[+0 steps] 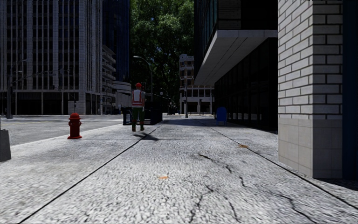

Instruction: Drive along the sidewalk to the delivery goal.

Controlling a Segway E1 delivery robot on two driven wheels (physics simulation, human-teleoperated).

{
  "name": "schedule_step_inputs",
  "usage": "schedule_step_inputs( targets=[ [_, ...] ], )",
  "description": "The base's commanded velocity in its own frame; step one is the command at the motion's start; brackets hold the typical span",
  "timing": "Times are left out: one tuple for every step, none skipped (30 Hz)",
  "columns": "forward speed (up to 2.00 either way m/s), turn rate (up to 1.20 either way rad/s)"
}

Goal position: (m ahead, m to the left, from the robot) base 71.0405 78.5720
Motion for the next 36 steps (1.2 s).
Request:
schedule_step_inputs(
  targets=[
    [2.0, 0.0],
    [2.0, 0.0],
    [2.0, 0.0],
    [2.0, 0.0],
    [2.0, 0.0],
    [2.0, 0.0],
    [2.0, 0.0],
    [2.0, 0.0],
    [2.0, 0.0],
    [2.0, 0.0],
    [2.0, 0.0],
    [2.0, 0.0],
    [2.0, 0.0],
    [2.0, 0.0],
    [2.0, 0.0],
    [2.0, 0.0],
    [2.0, 0.0],
    [2.0, 0.0],
    [2.0, 0.0],
    [2.0, 0.0],
    [2.0, 0.0],
    [2.0, 0.0],
    [2.0, 0.0],
    [2.0, 0.0],
    [2.0, 0.0],
    [2.0, 0.0],
    [2.0, 0.0],
    [2.0, 0.0],
    [2.0, 0.0],
    [2.0, 0.0],
    [2.0, 0.0],
    [2.0, 0.0],
    [2.0, 0.0],
    [2.0, 0.0],
    [2.0, 0.0],
    [2.0, 0.0]
  ],
)
